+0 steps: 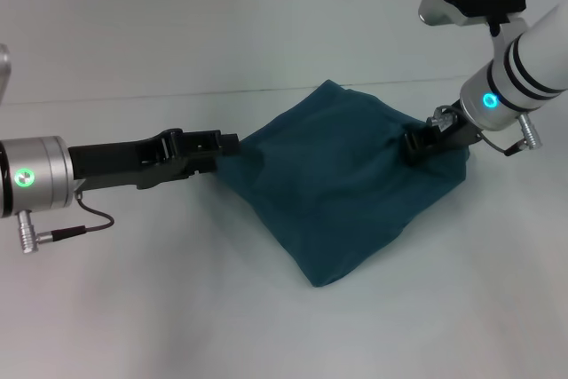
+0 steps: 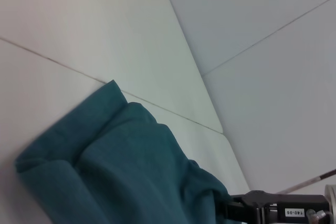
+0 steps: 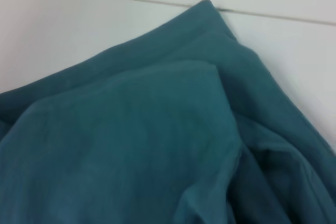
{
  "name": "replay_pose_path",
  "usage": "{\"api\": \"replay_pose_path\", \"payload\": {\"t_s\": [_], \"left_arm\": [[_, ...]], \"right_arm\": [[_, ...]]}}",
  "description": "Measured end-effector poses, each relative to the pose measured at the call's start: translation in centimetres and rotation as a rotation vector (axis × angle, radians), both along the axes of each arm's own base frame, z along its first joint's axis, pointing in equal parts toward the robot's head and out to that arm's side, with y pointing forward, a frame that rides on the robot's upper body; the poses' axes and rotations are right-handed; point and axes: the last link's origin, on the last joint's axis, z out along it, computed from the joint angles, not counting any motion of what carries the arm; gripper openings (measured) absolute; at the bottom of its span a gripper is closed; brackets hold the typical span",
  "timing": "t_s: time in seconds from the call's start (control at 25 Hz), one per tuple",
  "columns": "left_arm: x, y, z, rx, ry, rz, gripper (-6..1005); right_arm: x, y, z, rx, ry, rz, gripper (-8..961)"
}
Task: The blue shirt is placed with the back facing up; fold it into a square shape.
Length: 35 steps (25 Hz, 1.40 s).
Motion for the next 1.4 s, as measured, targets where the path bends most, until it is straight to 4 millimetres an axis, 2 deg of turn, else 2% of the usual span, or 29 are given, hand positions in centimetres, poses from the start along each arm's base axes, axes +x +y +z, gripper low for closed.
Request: {"api": "replay_pose_path", "payload": {"t_s": [0.24, 0.44, 0.68, 0.88, 1.0, 1.24, 1.4], "left_arm": [[0.0, 0.0, 0.0, 0.002, 0.0, -0.001, 589], [0.0, 0.2, 0.1, 0.008, 0.005, -0.001, 589], [0.1, 0.3, 0.1, 0.01, 0.004, -0.002, 589], [0.2, 0.3, 0.2, 0.012, 0.005, -0.003, 590], [0.1, 0.4, 0.2, 0.014, 0.005, 0.0, 590], [0.1, 0.5, 0.3, 0.022, 0.007, 0.005, 590], [0.0, 0.6, 0.3, 0.027, 0.009, 0.008, 591]], "right_arm": [[0.3, 0.2, 0.5, 0.021, -0.058, -0.015, 66], [0.2, 0.5, 1.2, 0.042, -0.069, -0.021, 272], [0.1, 0.9, 3.6, 0.098, -0.066, -0.024, 395], [-0.5, 1.3, 5.7, 0.166, -0.042, -0.009, 395], [-1.1, 1.5, 6.3, 0.195, -0.016, 0.002, 395], [-2.4, 2.2, 6.1, 0.216, 0.068, 0.036, 395], [-2.6, 2.8, 4.7, 0.219, 0.12, 0.043, 395]]}}
